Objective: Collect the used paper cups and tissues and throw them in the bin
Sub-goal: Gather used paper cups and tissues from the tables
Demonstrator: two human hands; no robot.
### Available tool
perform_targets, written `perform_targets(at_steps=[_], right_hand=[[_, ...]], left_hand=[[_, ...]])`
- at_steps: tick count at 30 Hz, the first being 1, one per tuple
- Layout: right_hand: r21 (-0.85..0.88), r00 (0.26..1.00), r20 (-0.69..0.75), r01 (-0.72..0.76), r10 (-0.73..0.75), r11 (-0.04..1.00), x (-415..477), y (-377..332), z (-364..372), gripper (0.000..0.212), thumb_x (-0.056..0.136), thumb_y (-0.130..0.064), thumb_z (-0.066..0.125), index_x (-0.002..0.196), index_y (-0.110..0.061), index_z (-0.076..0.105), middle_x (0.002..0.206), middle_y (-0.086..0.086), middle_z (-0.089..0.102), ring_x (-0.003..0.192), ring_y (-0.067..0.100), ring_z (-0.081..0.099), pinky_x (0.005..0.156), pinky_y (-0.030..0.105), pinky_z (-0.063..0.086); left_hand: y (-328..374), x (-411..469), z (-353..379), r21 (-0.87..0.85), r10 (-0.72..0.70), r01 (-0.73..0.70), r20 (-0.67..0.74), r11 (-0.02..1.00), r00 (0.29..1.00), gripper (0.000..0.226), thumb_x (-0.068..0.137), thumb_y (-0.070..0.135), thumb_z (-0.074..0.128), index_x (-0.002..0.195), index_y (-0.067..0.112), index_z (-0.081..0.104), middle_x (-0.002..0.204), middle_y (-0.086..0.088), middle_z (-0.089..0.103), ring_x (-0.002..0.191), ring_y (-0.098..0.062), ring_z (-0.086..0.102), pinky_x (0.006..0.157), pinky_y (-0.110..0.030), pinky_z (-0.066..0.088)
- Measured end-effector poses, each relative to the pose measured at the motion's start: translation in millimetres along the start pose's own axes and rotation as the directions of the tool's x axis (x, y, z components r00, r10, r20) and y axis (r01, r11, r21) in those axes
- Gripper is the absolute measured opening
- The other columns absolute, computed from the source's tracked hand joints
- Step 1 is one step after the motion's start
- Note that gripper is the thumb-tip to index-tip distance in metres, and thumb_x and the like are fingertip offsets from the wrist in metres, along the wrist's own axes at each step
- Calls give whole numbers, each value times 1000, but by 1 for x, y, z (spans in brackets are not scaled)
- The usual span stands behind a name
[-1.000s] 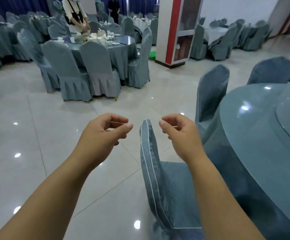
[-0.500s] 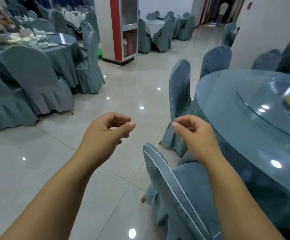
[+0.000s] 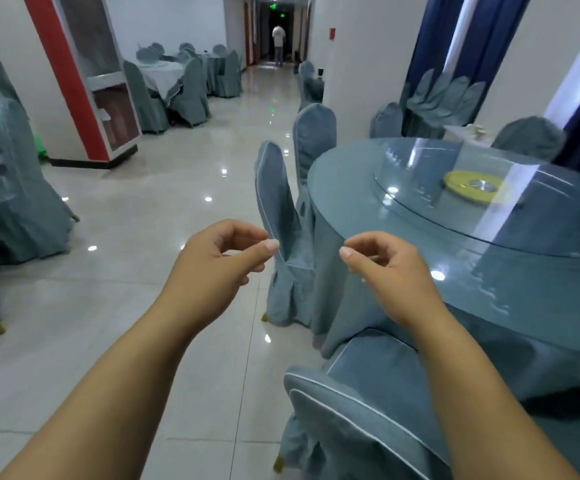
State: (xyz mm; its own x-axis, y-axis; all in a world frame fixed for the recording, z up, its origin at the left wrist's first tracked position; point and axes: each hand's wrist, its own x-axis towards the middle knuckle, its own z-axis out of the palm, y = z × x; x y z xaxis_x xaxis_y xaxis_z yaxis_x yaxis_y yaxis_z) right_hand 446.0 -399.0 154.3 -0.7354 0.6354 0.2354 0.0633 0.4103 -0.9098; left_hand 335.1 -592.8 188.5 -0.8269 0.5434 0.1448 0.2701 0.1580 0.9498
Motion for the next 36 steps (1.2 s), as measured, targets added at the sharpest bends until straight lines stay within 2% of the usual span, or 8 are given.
perform_targets(at_steps=[5,10,15,21,25,31,36], right_hand=[[-49,994,-100,-50,45,998,69,-2,34,4,83,-34,70,85,-31,68,81,-13,69,73,-2,60,69,20,47],[-54,984,-166,-67,57,996,135,-16,71,7,83,-33,71,88,-28,68,82,-10,68,71,2,59,65,15,45],[-78,979,-192,-90,74,993,193,-23,114,6,82,-33,72,85,-29,69,84,-9,69,74,6,60,68,19,47],[-73,954,-291,-102,77,992,260,-30,182,4,81,-33,71,81,-30,68,76,-15,68,70,3,58,66,19,46],[-76,927,-363,-127,91,989,305,-42,238,6,81,-33,71,83,-29,68,82,-11,69,75,7,60,69,23,49],[-112,907,-409,-165,106,980,372,-57,292,8,81,-35,71,86,-29,69,84,-13,70,77,7,61,70,22,47],[-122,890,-442,-183,112,975,438,-46,323,8,81,-36,71,86,-31,69,84,-14,70,81,10,64,77,29,52]], left_hand=[[-15,89,-20,-41,20,-17,74,999,997,11,82,31,69,92,27,68,87,5,72,76,-9,70,70,-30,56],[-22,174,-42,-82,50,-39,137,996,989,12,82,29,69,93,25,68,88,2,72,77,-10,70,70,-29,54],[-41,251,-68,-82,70,-54,203,995,977,12,83,33,67,94,27,67,88,5,71,77,-5,69,69,-26,54],[-66,352,-118,-121,129,-100,263,988,956,10,83,30,68,93,26,67,89,3,71,77,-7,70,71,-28,55],[-80,420,-159,-136,148,-107,335,985,931,10,83,28,68,93,25,67,90,1,71,77,-10,70,73,-30,57],[-93,512,-197,-196,153,-85,363,977,919,10,83,26,69,92,24,67,93,0,70,77,-10,70,76,-31,57],[-117,592,-209,-194,175,-105,391,975,903,10,83,29,68,92,27,67,92,2,70,77,-10,70,75,-32,58]])
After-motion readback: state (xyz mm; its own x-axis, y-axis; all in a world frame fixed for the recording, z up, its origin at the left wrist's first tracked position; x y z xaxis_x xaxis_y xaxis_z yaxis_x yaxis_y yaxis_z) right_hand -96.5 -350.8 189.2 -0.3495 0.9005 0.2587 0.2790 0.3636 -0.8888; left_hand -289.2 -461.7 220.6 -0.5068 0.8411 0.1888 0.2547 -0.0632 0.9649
